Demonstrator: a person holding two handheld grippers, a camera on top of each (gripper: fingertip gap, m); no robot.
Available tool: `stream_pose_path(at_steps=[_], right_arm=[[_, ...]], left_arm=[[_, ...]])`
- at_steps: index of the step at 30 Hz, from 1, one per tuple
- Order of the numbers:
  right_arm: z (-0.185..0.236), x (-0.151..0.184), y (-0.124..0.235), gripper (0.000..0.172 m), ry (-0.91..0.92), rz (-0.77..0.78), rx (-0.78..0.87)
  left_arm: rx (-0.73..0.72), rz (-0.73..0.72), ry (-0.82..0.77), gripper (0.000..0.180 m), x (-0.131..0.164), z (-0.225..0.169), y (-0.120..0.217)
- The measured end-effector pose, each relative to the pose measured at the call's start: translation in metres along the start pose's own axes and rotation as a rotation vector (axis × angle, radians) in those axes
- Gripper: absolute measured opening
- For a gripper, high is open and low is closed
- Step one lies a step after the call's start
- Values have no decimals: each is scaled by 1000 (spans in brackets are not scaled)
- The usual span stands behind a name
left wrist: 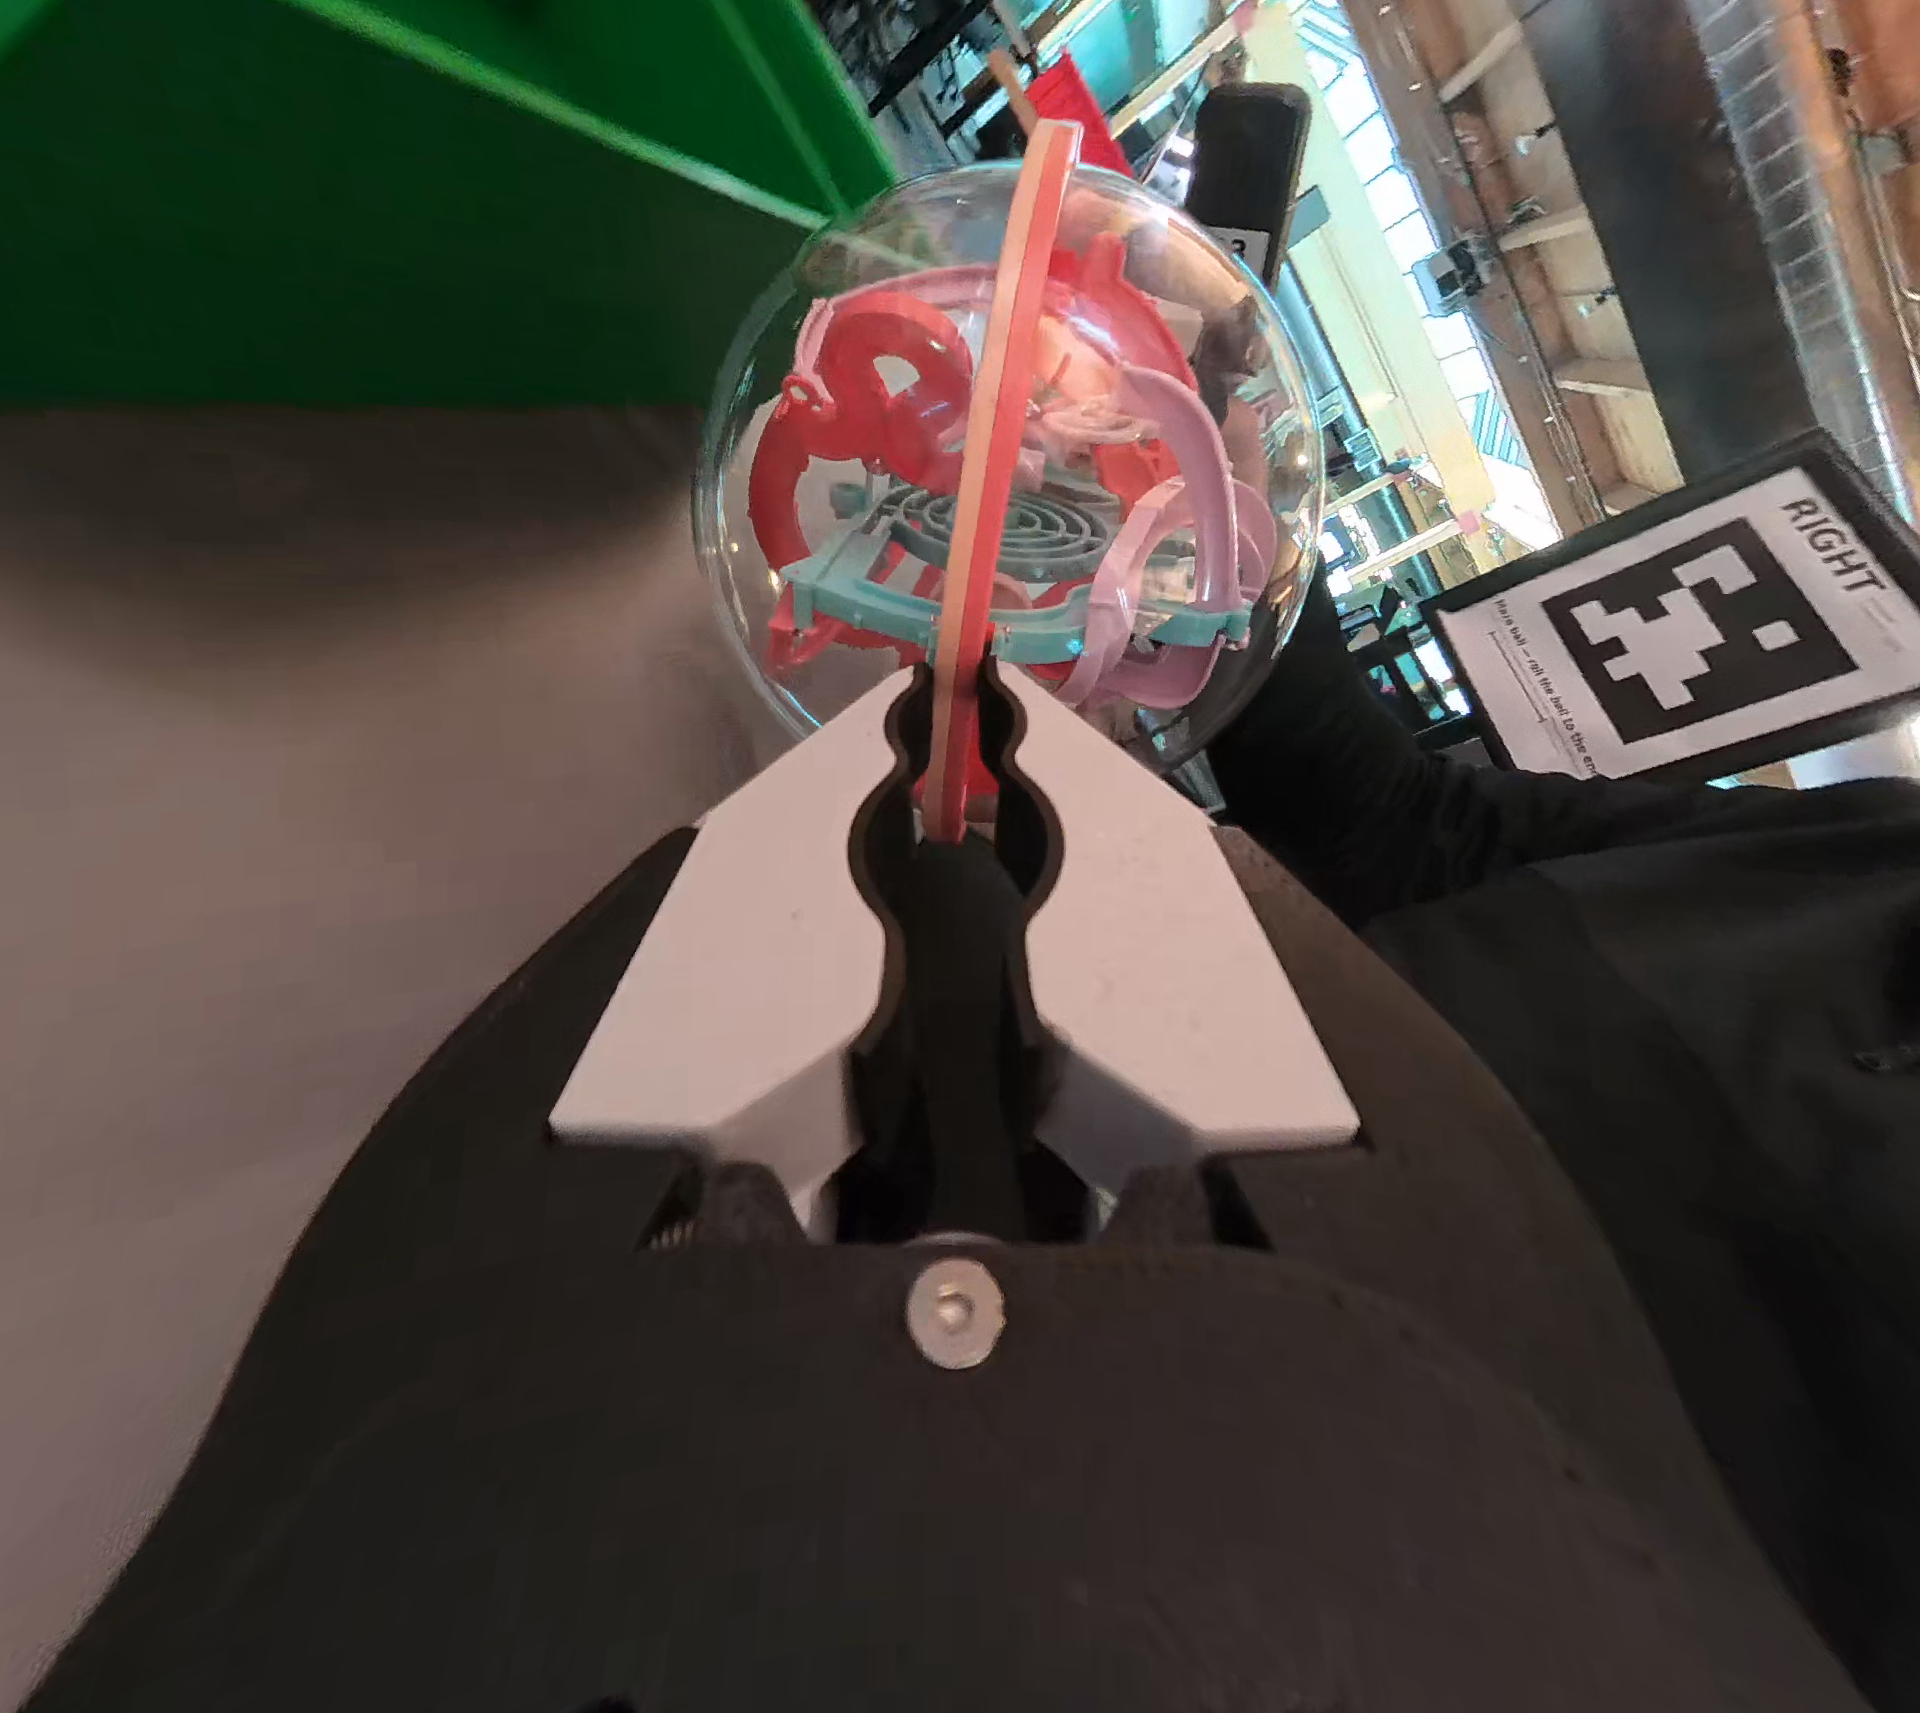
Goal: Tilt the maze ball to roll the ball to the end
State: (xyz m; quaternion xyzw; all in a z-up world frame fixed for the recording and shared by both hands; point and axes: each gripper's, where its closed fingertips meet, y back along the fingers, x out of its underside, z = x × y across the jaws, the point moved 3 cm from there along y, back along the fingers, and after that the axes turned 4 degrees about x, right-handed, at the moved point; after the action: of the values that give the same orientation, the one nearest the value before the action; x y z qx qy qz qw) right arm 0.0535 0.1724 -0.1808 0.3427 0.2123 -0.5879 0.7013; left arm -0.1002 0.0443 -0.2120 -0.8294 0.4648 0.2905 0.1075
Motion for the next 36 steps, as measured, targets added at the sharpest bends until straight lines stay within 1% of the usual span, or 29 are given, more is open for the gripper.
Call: stream_pose_path(at_steps=[6,11,14,17,21,24,27,30,33,36], right_arm=[[-19,14,-2,7,-32,4,18],[-25,20,-4,8,-17,-9,11],[-24,20,-3,9,23,-7,6],[-23,22,0,18,25,-15,-28],[-26,33,5,24,10,18,-58],[-28,43,5,23,-26,29,-84],[-31,47,4,16,-22,28,-78],[-35,50,3,16,-29,36,-69],[-41,56,1,21,-29,55,-39],[-41,62,-2,15,-29,71,-48]], left_arm=[[-38,33,30,7,5,16,-5],[-44,33,50,7,8,22,-5],[-46,32,45,7,6,23,-5],[-38,29,43,7,6,23,-5],[-36,28,46,7,7,24,-4],[-32,18,50,7,7,25,-2],[-31,7,51,7,4,25,-1],[-28,4,53,7,4,25,-1],[-28,1,57,7,5,26,0],[-28,-5,67,7,5,28,1]])
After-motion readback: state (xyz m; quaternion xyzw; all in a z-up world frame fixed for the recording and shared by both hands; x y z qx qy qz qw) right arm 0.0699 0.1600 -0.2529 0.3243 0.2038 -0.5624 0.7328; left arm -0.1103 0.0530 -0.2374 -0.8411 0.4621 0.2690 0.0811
